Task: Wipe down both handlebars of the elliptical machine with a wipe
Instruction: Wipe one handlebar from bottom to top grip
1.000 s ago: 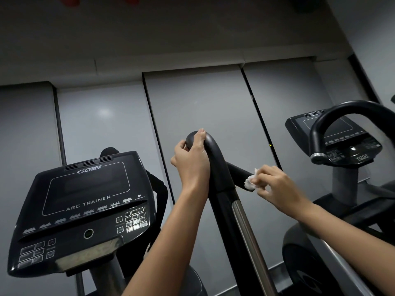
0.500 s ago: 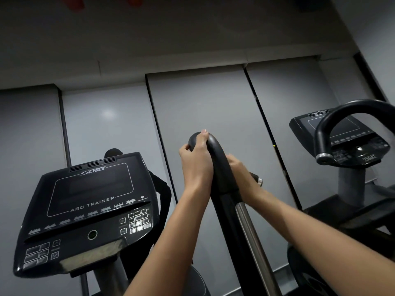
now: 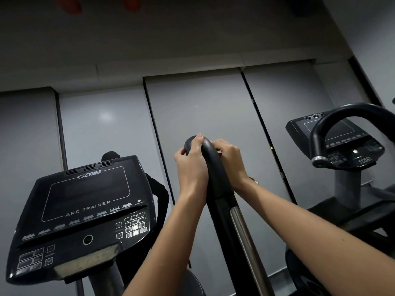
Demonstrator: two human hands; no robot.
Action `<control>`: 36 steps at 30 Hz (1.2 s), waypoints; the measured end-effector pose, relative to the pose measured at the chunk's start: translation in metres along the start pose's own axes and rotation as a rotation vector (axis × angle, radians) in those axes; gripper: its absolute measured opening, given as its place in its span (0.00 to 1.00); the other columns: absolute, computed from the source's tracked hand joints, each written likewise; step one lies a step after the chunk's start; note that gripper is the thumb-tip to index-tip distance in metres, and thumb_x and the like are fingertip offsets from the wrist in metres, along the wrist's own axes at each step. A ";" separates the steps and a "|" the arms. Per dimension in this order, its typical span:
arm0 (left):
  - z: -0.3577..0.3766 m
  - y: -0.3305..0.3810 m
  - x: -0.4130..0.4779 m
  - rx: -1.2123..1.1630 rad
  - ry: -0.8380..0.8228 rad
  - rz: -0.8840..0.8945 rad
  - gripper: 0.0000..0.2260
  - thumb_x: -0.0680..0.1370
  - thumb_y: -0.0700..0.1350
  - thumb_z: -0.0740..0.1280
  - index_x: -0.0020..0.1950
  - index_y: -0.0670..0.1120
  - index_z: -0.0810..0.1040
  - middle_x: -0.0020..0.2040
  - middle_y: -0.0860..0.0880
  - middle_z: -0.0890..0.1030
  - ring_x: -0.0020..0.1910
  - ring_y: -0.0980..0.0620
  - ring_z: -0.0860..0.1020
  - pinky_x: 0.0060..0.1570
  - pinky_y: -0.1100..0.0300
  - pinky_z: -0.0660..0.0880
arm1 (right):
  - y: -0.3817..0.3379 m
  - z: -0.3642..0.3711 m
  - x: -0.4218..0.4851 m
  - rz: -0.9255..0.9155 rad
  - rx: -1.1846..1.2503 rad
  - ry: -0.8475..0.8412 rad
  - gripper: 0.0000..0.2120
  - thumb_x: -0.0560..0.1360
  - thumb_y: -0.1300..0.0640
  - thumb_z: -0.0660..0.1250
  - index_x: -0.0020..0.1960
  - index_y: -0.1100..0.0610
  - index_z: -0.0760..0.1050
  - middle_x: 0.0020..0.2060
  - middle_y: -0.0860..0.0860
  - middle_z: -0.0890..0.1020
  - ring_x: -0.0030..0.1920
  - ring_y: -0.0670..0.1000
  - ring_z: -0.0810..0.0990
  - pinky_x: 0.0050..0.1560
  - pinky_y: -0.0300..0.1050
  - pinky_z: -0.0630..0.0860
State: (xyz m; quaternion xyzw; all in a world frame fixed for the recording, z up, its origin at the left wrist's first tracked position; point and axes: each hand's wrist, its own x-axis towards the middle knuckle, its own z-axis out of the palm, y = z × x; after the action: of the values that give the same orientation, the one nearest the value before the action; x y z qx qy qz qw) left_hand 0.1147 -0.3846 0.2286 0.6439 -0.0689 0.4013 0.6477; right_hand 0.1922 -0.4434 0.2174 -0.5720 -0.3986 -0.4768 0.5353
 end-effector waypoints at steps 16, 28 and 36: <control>0.002 0.004 -0.006 0.028 0.050 0.000 0.22 0.75 0.56 0.65 0.55 0.38 0.77 0.42 0.43 0.78 0.39 0.46 0.77 0.44 0.52 0.74 | 0.004 -0.050 0.004 0.160 0.028 -0.070 0.06 0.73 0.62 0.68 0.45 0.64 0.82 0.42 0.59 0.82 0.41 0.53 0.82 0.46 0.42 0.77; 0.002 0.005 -0.007 0.028 0.036 -0.002 0.20 0.76 0.55 0.64 0.55 0.39 0.79 0.48 0.40 0.82 0.42 0.46 0.79 0.47 0.53 0.76 | -0.006 -0.001 -0.007 0.088 -0.163 -0.119 0.09 0.78 0.65 0.58 0.50 0.67 0.76 0.47 0.62 0.75 0.48 0.59 0.75 0.45 0.42 0.68; 0.002 0.005 -0.007 0.038 0.030 -0.020 0.22 0.75 0.57 0.64 0.58 0.40 0.75 0.44 0.44 0.77 0.41 0.46 0.77 0.49 0.49 0.76 | 0.039 -0.041 -0.022 -0.055 -0.810 -0.512 0.10 0.72 0.72 0.57 0.49 0.61 0.71 0.42 0.53 0.67 0.53 0.56 0.67 0.33 0.43 0.61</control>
State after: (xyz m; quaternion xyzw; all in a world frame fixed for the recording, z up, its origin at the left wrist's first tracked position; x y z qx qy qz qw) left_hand 0.1075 -0.3905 0.2287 0.6506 -0.0451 0.4057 0.6404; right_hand 0.2203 -0.4876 0.1856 -0.8229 -0.3149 -0.4514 0.1411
